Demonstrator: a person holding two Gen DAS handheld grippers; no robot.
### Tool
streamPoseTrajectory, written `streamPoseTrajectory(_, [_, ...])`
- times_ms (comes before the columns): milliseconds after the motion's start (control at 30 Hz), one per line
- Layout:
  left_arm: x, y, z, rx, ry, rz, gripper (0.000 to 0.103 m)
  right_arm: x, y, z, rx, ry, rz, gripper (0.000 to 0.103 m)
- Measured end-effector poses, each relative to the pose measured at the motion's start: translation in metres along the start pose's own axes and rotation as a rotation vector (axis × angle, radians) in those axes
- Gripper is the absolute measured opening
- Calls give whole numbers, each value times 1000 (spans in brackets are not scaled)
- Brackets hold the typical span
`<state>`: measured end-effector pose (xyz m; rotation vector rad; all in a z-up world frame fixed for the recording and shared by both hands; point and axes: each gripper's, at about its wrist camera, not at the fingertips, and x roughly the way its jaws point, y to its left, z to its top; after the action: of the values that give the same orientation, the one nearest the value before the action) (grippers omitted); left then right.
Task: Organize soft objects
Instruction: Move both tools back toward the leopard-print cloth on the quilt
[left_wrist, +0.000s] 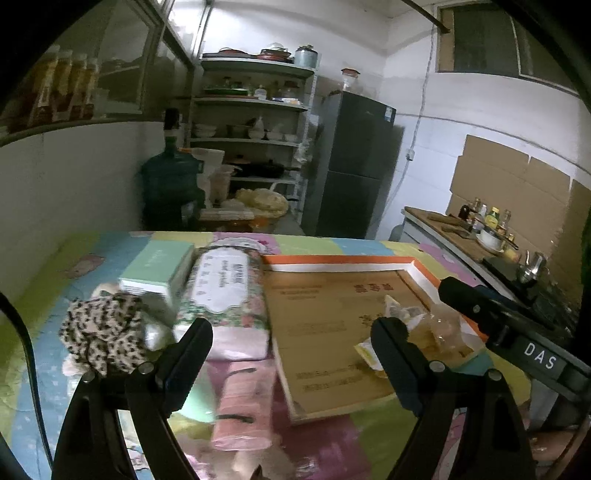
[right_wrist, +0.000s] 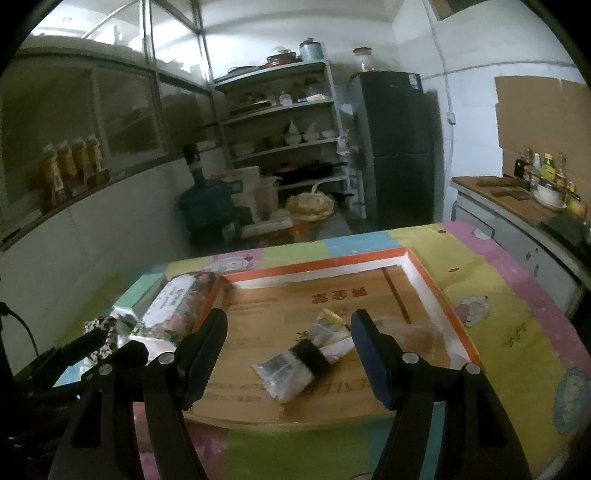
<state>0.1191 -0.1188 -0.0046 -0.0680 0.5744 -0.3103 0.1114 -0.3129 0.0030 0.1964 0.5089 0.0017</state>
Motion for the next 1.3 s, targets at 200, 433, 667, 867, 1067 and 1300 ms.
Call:
streamPoseTrajectory(200, [-9,19,0,-9,-15,42,87,2,21,1,-30,-4,19,71])
streamPoseTrajectory(433, [-19,37,-5,-9,-27,82,87,8,46,0,-61,4,50,71])
streamPoseTrajectory(667, [-27,58,-7,-22,-37,113,87,13,69,-2,-92,11,75,71])
streamPoseTrajectory(867, [-32,76,-7,-41,-45,136,87,18,87,-3,-116,18,95,71])
streamPoseTrajectory(1067, [-38,90,-10,-56,-55,162,87,22,103,-5,-138,26,113,71])
streamPoseTrajectory(1300, [-43,108,-15,-71,-65,203,87,28,122,-9,-156,41,139,71])
